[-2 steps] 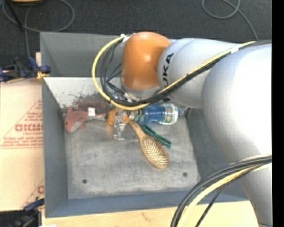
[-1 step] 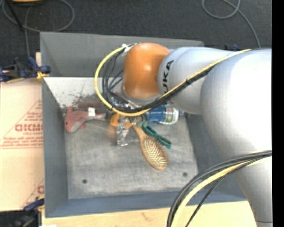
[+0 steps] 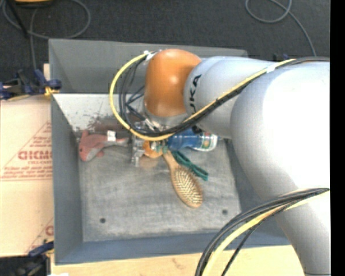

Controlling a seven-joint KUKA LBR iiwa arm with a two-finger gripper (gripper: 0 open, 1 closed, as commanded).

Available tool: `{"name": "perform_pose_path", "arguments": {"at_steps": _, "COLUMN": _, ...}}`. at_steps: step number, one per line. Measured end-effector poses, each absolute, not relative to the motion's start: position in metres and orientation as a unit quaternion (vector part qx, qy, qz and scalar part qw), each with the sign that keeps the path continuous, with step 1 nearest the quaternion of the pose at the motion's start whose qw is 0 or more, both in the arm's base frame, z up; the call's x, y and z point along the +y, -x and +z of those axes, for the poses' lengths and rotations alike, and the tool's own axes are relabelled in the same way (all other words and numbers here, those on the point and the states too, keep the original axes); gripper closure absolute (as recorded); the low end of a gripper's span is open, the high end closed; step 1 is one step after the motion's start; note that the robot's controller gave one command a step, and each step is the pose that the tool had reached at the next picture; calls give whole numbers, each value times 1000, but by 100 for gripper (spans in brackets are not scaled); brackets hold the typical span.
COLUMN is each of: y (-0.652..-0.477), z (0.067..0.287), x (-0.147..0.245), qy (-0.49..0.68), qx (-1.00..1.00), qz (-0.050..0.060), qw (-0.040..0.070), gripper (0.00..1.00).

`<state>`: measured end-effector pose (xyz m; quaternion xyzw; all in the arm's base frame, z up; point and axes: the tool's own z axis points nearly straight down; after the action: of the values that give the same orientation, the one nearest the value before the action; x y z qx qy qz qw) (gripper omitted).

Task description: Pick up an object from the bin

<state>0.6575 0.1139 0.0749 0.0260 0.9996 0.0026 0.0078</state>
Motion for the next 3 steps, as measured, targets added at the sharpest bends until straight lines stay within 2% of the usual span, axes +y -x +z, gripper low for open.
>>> {"name": "perform_pose_path", "arguments": {"at_steps": 1, "y": -657, "z": 75, "x": 114, "qy": -26, "qx": 1000, "qz": 3, "qw": 8, "gripper": 100}}
{"name": "perform_pose_path", "arguments": {"at_steps": 2, "y": -654, "z": 108, "x": 122, "qy": -33, "qx": 999, "qz": 1, "qw": 2, "gripper": 100}}
{"name": "perform_pose_path", "arguments": {"at_steps": 3, "y": -655, "z": 139, "x": 114, "qy": -52, "qx": 999, "qz": 1, "qw": 3, "gripper": 0}}
